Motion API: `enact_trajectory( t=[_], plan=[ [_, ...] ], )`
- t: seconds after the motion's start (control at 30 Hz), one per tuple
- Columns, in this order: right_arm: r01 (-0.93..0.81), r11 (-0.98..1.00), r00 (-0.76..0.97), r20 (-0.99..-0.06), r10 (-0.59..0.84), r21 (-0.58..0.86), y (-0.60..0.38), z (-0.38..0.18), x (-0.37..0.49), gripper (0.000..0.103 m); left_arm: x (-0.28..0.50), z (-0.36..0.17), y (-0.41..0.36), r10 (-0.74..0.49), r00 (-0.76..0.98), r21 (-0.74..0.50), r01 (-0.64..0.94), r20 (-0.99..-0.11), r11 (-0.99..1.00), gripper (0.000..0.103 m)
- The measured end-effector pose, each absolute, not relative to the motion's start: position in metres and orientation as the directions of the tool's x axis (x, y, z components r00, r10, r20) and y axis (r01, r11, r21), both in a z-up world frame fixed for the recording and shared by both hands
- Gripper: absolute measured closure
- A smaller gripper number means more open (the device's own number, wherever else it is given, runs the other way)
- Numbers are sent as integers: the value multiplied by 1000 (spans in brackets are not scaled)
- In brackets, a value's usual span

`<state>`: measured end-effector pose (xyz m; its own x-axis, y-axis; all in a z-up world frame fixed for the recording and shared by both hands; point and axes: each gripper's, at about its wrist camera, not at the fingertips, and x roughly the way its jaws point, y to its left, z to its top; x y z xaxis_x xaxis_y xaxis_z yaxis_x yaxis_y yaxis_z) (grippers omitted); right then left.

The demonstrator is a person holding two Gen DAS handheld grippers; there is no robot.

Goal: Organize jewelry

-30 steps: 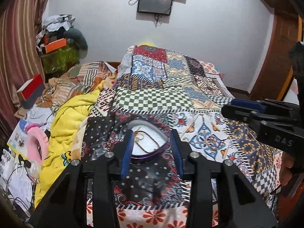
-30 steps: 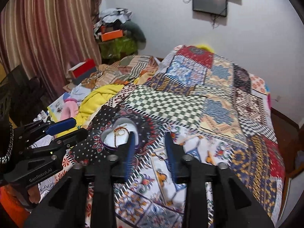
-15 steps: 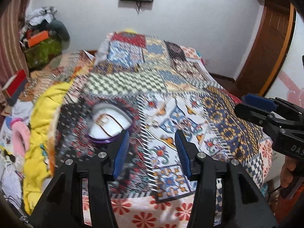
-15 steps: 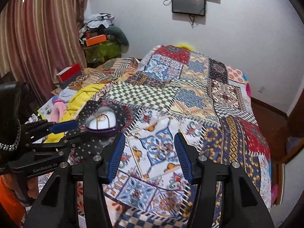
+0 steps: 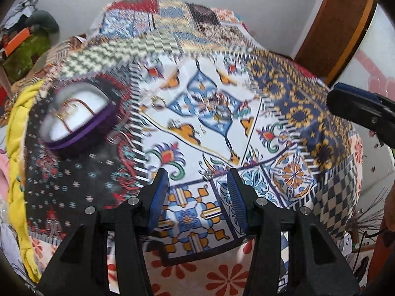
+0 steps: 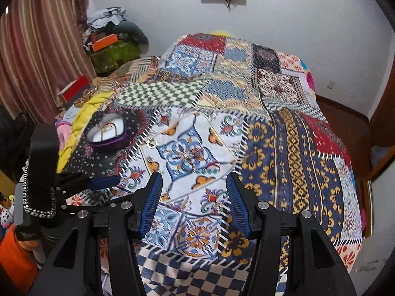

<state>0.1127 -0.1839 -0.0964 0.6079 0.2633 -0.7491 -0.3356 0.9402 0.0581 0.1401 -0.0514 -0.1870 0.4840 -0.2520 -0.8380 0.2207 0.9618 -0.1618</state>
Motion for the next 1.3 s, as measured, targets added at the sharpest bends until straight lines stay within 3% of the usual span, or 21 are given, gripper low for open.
enact_trajectory(
  t=[0.2, 0.43, 0.5, 0.77, 1.3],
  plan=[
    [-334, 941, 583, -773, 250, 52, -187, -110, 114, 53, 145, -202, -59, -251, 467, -151, 241, -848, 959, 67],
    [-332, 941, 562, -787, 256, 69, -187, -118, 119, 53, 144, -205, -64, -272, 471, -145, 288, -839, 947, 92],
    [-333, 940, 555, -792, 256, 71, -186, -120, 120, 53, 142, -204, -66, -263, 477, -130, 295, -839, 947, 94],
    [-360, 931, 535, -804, 261, 62, -172, -124, 126, 53, 147, -195, -47, -272, 504, -165, 247, -820, 955, 94],
    [-462, 885, 462, -837, 295, 57, -108, -143, 154, 53, 144, -136, 31, -222, 681, -178, 136, -698, 975, 94]
  ],
)
